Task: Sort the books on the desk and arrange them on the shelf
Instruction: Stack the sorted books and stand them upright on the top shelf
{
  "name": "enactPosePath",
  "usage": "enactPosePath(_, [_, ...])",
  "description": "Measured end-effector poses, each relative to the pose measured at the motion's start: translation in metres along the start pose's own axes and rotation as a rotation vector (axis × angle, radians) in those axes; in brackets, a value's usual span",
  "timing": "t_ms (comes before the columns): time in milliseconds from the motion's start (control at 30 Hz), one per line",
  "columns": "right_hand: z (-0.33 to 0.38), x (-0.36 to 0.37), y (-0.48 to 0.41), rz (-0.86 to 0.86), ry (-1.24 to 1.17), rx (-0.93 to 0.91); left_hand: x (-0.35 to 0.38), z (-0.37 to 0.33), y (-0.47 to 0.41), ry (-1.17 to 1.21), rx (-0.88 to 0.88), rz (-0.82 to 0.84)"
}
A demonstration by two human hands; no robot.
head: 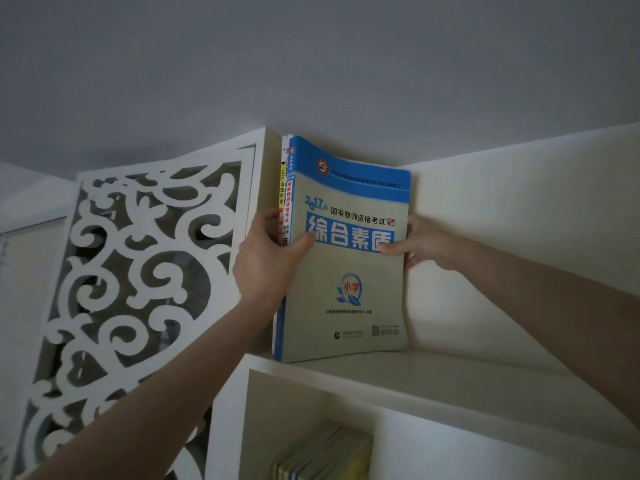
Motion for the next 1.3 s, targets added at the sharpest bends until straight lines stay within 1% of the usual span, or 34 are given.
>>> enactPosePath(267, [-0.007, 0.012, -0.012, -0.002, -0.058, -0.004, -0.004, -0.001, 0.0, -0.037, 0.022, -0.047])
enactPosePath(467, [-0.005, 0.026, -0.024, -0.02, -0.044, -0.1, -0.011, -0.005, 0.004, -0.053, 0.064, -0.116])
enactPosePath(533, [-0.004, 0.031, -0.027, -0.083, -0.036, -0.133, -0.012, -0.007, 0.006, -0.054, 0.081, -0.147])
enactPosePath(600, [-0.009, 0.035, -0.033, -0.195, 0.017, -0.126, -0.012, -0.006, 0.007, -0.054, 0.081, -0.172])
enactPosePath(667, [-0.016, 0.037, -0.04, -0.303, 0.185, -0.046, -0.012, -0.004, 0.007, -0.049, 0.067, -0.192])
enactPosePath(733, [-0.016, 0.04, -0.041, -0.362, 0.355, 0.093, -0.013, 0.0, 0.006, -0.053, 0.043, -0.206])
enactPosePath(767, [-0.013, 0.041, -0.042, -0.388, 0.382, 0.112, -0.013, 0.001, 0.006, -0.056, 0.036, -0.213])
enactPosePath(800, [-0.011, 0.046, -0.044, -0.384, 0.351, 0.114, -0.013, 0.002, 0.005, -0.06, 0.036, -0.22])
enactPosePath(867, [-0.008, 0.063, -0.045, -0.313, 0.241, 0.12, -0.013, 0.003, 0.005, -0.071, 0.048, -0.228])
enactPosePath(1033, [-0.006, 0.098, -0.018, -0.112, 0.141, 0.254, -0.01, 0.005, 0.005, -0.072, 0.081, -0.244])
enactPosePath(1167, [-0.018, 0.125, 0.025, 0.244, 0.2, 0.372, -0.009, 0.002, 0.003, -0.114, 0.143, -0.268])
enactPosePath(1200, [-0.024, 0.13, 0.034, 0.305, 0.229, 0.393, -0.009, 0.002, 0.003, -0.126, 0.164, -0.28])
enactPosePath(1233, [-0.028, 0.134, 0.039, 0.34, 0.25, 0.393, -0.009, 0.001, 0.002, -0.129, 0.18, -0.29])
enactPosePath(1300, [-0.033, 0.136, 0.04, 0.344, 0.259, 0.361, -0.009, -0.001, 0.002, -0.143, 0.219, -0.302])
Point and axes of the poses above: each hand's wrist, its own y-axis away from the middle knuckle, its own x-axis out of the palm, z = x × y, the point moved 7 cm from there along -y, towards the middle knuckle, and after that the axes turned 1 degree about -y, right-handed, at the moved point
